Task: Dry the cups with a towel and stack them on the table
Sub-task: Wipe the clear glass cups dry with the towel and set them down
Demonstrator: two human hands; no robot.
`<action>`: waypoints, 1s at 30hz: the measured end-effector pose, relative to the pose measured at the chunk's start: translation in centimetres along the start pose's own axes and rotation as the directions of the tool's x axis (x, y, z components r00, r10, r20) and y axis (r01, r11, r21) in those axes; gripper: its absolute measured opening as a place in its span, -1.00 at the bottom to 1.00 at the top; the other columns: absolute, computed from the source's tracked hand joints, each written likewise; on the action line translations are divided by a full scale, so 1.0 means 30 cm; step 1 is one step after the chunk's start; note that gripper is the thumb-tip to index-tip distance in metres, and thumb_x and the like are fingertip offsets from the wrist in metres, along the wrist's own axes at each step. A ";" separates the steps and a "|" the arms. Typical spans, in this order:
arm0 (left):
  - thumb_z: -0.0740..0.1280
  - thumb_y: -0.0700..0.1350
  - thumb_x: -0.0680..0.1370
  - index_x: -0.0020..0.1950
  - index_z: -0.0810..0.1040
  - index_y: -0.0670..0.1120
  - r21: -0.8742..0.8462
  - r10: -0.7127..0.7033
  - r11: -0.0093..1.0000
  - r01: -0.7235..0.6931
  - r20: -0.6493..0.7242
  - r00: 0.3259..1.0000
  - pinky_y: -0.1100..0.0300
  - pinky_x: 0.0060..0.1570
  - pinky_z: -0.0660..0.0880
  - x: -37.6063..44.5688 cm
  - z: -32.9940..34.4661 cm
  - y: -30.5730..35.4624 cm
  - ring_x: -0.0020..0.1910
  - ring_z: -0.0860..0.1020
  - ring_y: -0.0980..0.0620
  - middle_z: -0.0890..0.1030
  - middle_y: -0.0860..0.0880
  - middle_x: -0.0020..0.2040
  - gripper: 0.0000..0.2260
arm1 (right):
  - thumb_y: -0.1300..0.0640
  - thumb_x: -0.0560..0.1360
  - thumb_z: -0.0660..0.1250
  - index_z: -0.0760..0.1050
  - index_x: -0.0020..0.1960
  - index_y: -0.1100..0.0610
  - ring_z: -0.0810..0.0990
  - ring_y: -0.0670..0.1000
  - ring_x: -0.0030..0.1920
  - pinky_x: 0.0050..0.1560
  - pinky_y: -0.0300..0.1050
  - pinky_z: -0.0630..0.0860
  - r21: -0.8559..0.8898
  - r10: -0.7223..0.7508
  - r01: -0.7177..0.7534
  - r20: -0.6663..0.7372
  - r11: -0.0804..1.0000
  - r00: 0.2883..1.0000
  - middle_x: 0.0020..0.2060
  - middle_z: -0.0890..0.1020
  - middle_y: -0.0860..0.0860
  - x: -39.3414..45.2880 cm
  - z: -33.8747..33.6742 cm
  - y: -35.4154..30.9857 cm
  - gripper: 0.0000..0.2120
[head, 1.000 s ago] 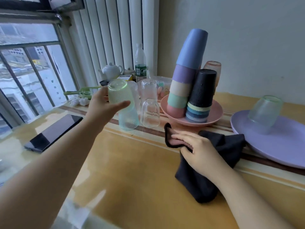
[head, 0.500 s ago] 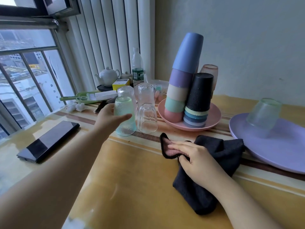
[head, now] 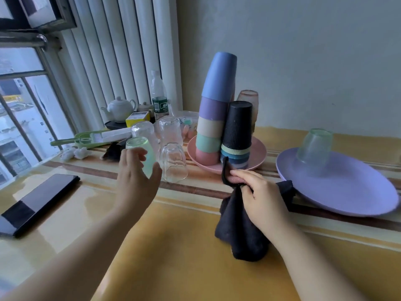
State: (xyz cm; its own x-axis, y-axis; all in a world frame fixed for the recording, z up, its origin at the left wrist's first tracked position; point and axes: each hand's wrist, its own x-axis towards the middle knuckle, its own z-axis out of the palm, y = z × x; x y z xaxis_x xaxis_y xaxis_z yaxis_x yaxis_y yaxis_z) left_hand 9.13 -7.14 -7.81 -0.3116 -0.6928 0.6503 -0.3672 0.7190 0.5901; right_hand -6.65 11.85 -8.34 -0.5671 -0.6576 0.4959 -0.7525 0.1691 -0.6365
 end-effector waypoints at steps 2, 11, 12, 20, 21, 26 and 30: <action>0.37 -0.26 0.48 0.02 0.44 -0.18 -0.064 0.128 0.991 -0.121 0.131 0.983 0.28 -0.22 0.24 -0.015 0.049 0.063 -0.21 0.39 0.06 0.44 0.00 -0.15 -0.83 | 0.45 0.47 0.18 0.56 0.22 0.11 0.51 -0.14 0.17 0.14 -0.61 0.21 -0.028 0.080 -0.083 -0.078 0.996 0.994 0.15 0.62 -0.04 0.015 -0.059 0.029 -0.57; 0.38 -0.17 0.52 0.13 0.54 -0.15 -0.330 0.249 0.943 -0.044 0.610 0.752 0.30 -0.06 0.45 0.039 0.413 0.513 -0.08 0.57 0.03 0.61 0.02 -0.03 -0.79 | 0.44 0.46 0.12 0.60 0.14 0.09 0.57 0.01 0.14 0.09 -0.33 0.38 -0.124 0.381 -0.412 -0.214 0.903 0.899 0.05 0.67 -0.03 0.009 -0.278 0.228 -0.56; 0.38 -0.14 0.52 0.20 0.51 -0.14 -0.337 0.220 0.941 0.016 0.651 0.726 0.31 -0.03 0.43 0.053 0.472 0.562 -0.04 0.56 0.05 0.61 -0.01 0.05 -0.73 | 0.43 0.47 0.12 0.60 0.13 0.08 0.57 0.01 0.15 0.10 -0.30 0.40 -0.117 0.416 -0.444 -0.209 0.888 0.885 0.05 0.67 -0.03 0.003 -0.287 0.249 -0.56; 0.54 -0.14 0.41 0.46 0.22 -0.16 -0.271 0.092 0.888 0.371 0.895 0.436 0.19 0.14 0.41 0.088 0.837 0.742 0.18 0.47 0.02 0.47 -0.03 0.20 -0.27 | 0.36 0.49 0.11 0.58 0.17 -0.04 0.55 -0.08 0.17 0.13 -0.27 0.46 -0.088 0.520 -0.539 -0.178 0.837 0.836 0.08 0.64 -0.14 -0.012 -0.299 0.289 -0.54; 0.54 -0.19 0.41 0.38 0.30 -0.15 -0.282 0.109 0.879 0.385 0.904 0.414 0.22 0.08 0.42 0.083 0.854 0.749 0.13 0.48 0.04 0.50 0.00 0.11 -0.37 | 0.36 0.48 0.11 0.58 0.17 -0.04 0.55 -0.09 0.17 0.16 -0.25 0.46 -0.084 0.521 -0.539 -0.174 0.838 0.836 0.08 0.65 -0.15 -0.010 -0.301 0.290 -0.54; 0.61 -0.09 0.20 0.21 0.41 -0.04 -0.339 0.173 0.880 0.332 0.881 0.441 0.02 0.21 0.51 0.088 0.907 0.748 0.14 0.57 -0.02 0.60 -0.02 0.11 -0.35 | 0.34 0.49 0.11 0.57 0.17 -0.07 0.55 -0.10 0.17 0.17 -0.21 0.47 -0.079 0.536 -0.551 -0.153 0.831 0.830 0.08 0.64 -0.17 -0.003 -0.312 0.284 -0.54; 0.54 0.13 0.03 0.24 0.41 0.02 -0.331 0.187 0.914 0.234 0.857 0.480 -0.05 0.17 0.54 0.098 0.924 0.724 0.08 0.60 0.01 0.63 0.00 0.09 -0.20 | 0.33 0.50 0.11 0.57 0.18 -0.07 0.55 -0.10 0.16 0.16 -0.20 0.48 -0.070 0.543 -0.555 -0.140 0.829 0.828 0.08 0.64 -0.17 -0.004 -0.313 0.272 -0.55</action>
State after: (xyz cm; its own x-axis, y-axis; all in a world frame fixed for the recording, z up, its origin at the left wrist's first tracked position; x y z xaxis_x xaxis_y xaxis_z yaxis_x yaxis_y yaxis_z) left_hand -24.06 4.92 -6.35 -0.9695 -0.2447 0.0124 -0.1188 0.5136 0.8498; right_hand -15.86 20.20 -8.04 -0.9250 -0.3502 0.1475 -0.3321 0.5564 -0.7617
